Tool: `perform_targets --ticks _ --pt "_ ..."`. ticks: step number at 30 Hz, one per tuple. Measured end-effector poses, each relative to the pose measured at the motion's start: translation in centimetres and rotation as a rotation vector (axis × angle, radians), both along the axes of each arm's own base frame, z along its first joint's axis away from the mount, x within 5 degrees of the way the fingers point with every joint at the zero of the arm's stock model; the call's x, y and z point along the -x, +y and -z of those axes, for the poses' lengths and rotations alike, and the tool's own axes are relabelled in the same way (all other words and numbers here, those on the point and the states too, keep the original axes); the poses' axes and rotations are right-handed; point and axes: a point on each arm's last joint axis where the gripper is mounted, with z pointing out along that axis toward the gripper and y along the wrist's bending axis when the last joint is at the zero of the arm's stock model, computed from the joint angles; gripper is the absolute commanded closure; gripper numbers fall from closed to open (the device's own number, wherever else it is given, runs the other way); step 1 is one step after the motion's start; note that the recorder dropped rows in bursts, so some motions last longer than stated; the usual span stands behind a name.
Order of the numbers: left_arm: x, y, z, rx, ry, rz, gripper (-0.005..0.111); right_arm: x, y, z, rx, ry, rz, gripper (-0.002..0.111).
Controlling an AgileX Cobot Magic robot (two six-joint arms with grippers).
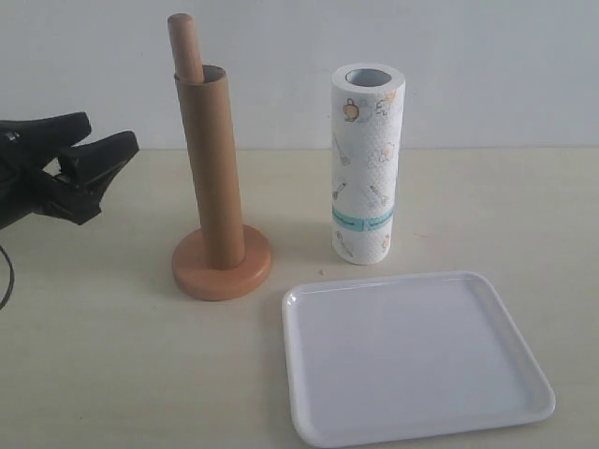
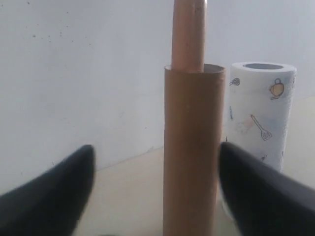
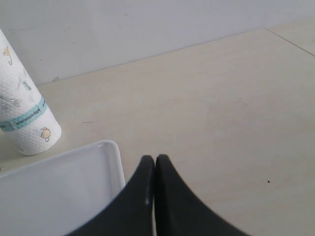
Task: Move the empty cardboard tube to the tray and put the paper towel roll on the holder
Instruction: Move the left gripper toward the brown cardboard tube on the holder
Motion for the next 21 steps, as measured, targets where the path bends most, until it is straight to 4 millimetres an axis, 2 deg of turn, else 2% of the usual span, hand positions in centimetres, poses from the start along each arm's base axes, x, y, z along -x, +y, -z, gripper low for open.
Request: perform_targets --ticks 1,8,12,16,21 --pt "-0.1 0.0 -0.1 0.009 0.003 0.004 -0.003 0.0 0.0 0.0 0.0 0.0 0.0 0.108" --pt "-0.4 -0.5 -0.6 -0.008 -0.001 0.062 -0.003 0.0 0.0 0.0 0.0 0.0 0.0 0.108" --pt "-0.7 -1.6 -0.6 -0.008 -0.002 0.105 -0.003 0.0 0.0 0.0 0.0 0.0 0.0 0.108" --pt "-1.9 -2.5 0.0 -0.003 0.01 0.128 -0.003 0.0 0.0 0.0 0.0 0.0 0.0 0.108" --pt "-3.8 -2.5 0.8 0.012 0.027 0.101 -0.003 0.0 0.0 0.0 0.0 0.0 0.0 0.108"
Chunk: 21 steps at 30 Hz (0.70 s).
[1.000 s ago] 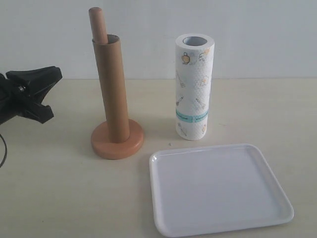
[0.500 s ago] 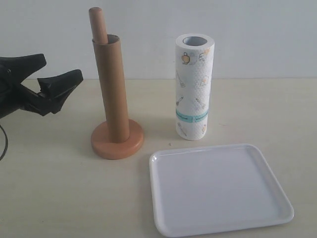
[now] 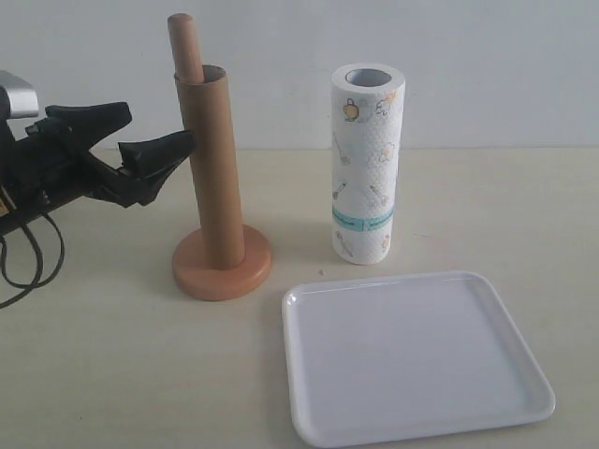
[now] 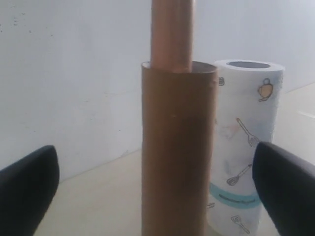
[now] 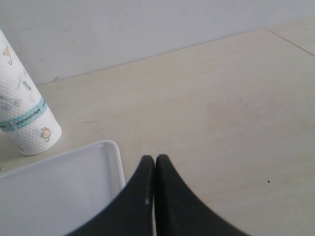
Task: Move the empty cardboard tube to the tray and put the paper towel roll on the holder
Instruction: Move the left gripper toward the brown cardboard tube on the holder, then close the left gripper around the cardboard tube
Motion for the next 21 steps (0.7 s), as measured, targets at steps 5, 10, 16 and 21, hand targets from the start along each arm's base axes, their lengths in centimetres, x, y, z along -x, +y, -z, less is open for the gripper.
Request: perform_targets --ticks 5,10,16,21 --pt "-1.2 -0.2 0.5 0.001 0.005 0.006 -0.003 0.0 0.0 0.0 0.0 0.0 0.0 0.108" --pt "-1.9 -0.5 0.9 0.015 0.026 0.036 -0.003 0.0 0.0 0.0 0.0 0.0 0.0 0.108" --pt "-2.7 -2.2 1.1 0.027 0.027 0.102 -0.003 0.0 0.0 0.0 0.0 0.0 0.0 0.108" --pt "-3.5 -2.9 1.0 0.007 0.024 0.109 -0.003 0.0 0.0 0.0 0.0 0.0 0.0 0.108"
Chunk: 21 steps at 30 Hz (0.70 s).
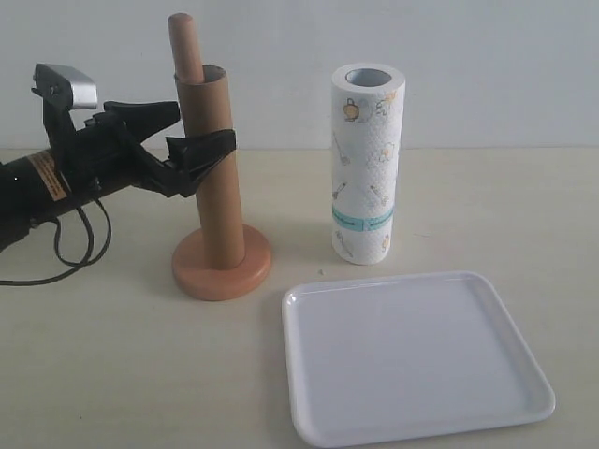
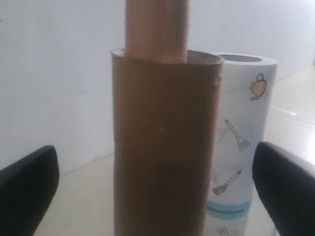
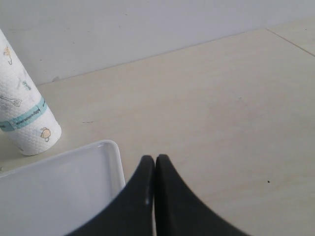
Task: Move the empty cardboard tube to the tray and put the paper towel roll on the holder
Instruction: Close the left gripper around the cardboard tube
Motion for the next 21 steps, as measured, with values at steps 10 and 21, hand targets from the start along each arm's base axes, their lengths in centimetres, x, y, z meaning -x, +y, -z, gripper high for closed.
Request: perform_targets --ticks 10,21 --pt "-1.3 -1.4 1.0 -0.005 0.023 0.005 -0.003 0.0 0.0 0.0 0.0 0.0 0.0 0.108" --pt "-1.5 -1.2 1.2 0.016 0.036 -0.027 0.063 0.0 0.0 0.0 0.0 0.0 0.0 0.108"
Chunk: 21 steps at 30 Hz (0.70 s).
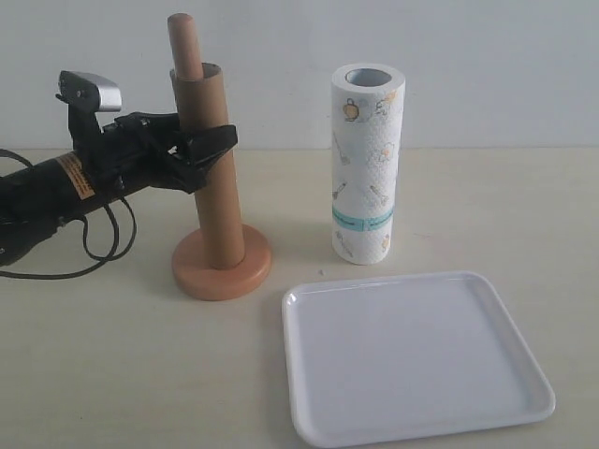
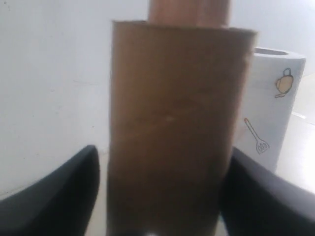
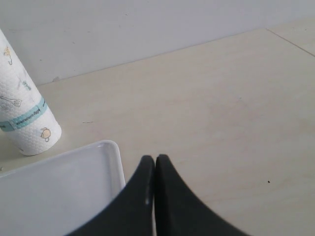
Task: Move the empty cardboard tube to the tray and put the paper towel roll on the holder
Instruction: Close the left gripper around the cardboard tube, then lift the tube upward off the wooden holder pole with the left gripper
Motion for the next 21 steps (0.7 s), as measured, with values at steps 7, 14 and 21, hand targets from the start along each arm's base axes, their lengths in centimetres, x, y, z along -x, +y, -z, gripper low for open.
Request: perform_targets --ticks 7,14,21 --pt "0.0 0.0 0.0 -0.03 -0.031 -0.002 0.102 0.0 0.0 0.0 0.0 0.0 0.0 0.108" --pt "0.1 0.0 -0.4 -0.045 -0.057 0.002 0.103 0.0 0.0 0.0 0.0 0.0 0.0 0.108" --pt "0.6 0.1 -3.0 -0.034 -0.114 0.001 0.103 0.0 0.0 0.0 0.0 0.0 0.0 0.108"
